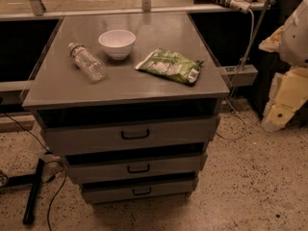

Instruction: Open bottom drawer

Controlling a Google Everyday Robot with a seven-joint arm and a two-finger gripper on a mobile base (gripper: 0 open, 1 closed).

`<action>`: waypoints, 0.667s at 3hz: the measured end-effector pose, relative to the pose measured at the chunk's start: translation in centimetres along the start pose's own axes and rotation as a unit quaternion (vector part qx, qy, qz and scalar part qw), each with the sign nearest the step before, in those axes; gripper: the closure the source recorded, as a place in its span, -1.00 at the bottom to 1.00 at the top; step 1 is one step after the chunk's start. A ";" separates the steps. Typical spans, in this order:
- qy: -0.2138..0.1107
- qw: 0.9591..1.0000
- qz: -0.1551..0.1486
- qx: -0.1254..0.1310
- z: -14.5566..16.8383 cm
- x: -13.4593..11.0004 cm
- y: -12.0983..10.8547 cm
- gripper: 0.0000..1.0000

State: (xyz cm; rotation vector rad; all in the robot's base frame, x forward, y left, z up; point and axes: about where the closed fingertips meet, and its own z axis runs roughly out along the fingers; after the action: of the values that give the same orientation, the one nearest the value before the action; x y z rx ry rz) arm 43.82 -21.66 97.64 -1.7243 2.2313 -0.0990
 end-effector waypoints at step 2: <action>-0.029 0.999 -0.016 -0.002 2.9 -0.1 1.6 -1.00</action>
Offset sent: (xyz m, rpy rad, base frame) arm -0.0078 0.0152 -0.1039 0.1056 -0.0125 0.0952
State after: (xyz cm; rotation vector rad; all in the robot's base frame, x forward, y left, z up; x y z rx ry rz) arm 43.23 -20.76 94.49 -1.7435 2.1642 -0.0531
